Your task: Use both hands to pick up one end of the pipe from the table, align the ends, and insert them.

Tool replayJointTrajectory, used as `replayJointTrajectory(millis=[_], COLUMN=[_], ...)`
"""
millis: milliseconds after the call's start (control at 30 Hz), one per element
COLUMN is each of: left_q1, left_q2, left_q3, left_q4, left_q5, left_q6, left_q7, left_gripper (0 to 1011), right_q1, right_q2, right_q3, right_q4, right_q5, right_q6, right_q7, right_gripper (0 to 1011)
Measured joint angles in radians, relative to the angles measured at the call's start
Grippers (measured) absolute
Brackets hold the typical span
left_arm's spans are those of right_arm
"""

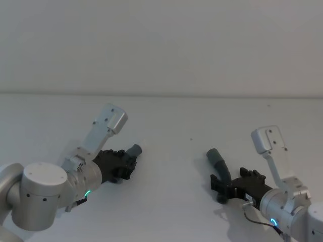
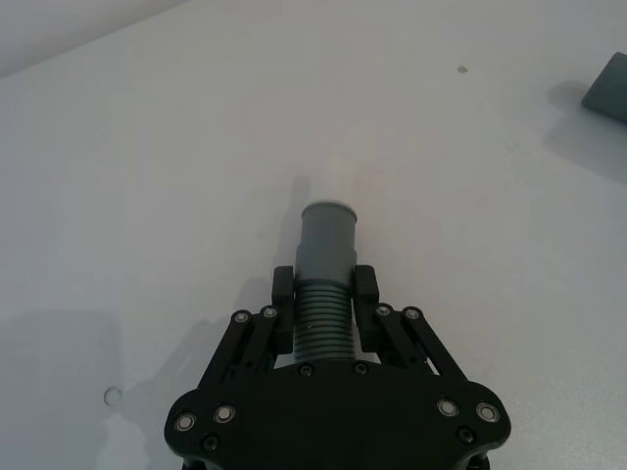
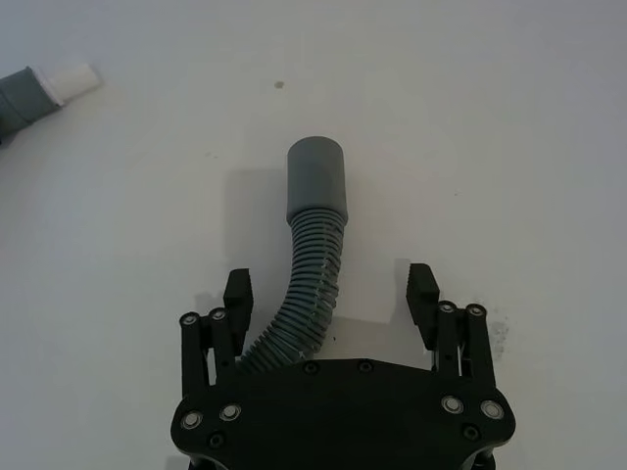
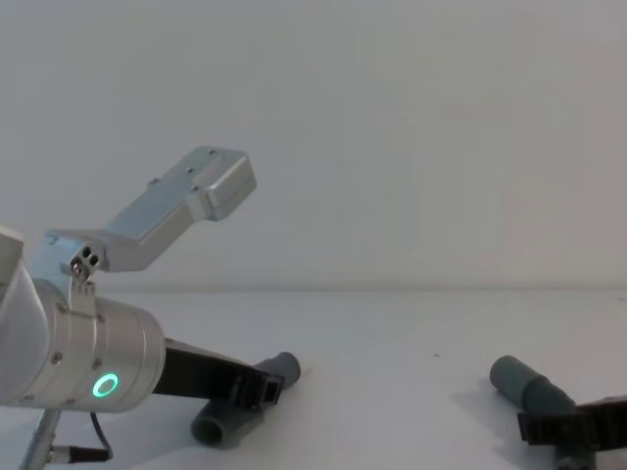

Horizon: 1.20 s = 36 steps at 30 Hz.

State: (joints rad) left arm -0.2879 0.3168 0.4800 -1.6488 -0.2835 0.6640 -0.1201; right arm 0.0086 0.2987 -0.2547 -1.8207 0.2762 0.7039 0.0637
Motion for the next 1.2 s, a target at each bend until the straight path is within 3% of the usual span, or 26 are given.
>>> replayJointTrajectory(millis=[167, 233, 267, 800, 967, 1200], left_q1=[0.000, 0.000, 0.000, 0.000, 0.000, 0.000], left_q2=[0.000, 0.000, 0.000, 0.000, 0.000, 0.000], left_q3=[0.000, 0.000, 0.000, 0.000, 0.000, 0.000], left_q4=[0.000, 0.000, 0.000, 0.000, 0.000, 0.000], left_q5=[0.000, 0.000, 0.000, 0.000, 0.000, 0.000], left_q6=[0.000, 0.000, 0.000, 0.000, 0.000, 0.000], left_q7=[0.000, 0.000, 0.000, 0.000, 0.000, 0.000], left_gripper=[339, 339, 339, 339, 339, 339], right_q1=[-0.001, -0.001, -0.001, -0.002, -0.003, -0.003], right_q2=[0.000, 0.000, 0.000, 0.000, 0.000, 0.000], right_q3=[0.000, 0.001, 0.001, 0.002, 0.002, 0.002], right_q4=[-0.001, -0.001, -0.001, -0.003, -0.003, -0.003], right_q5=[-0.001, -0.002, -0.002, -0.004, -0.004, -0.004], right_q6=[0.003, 0.004, 0.004, 0.008, 0.008, 0.008], right_q7=[0.002, 0.003, 0.003, 0.006, 0.007, 0.007], right_gripper=[882, 770, 770, 245, 177, 157])
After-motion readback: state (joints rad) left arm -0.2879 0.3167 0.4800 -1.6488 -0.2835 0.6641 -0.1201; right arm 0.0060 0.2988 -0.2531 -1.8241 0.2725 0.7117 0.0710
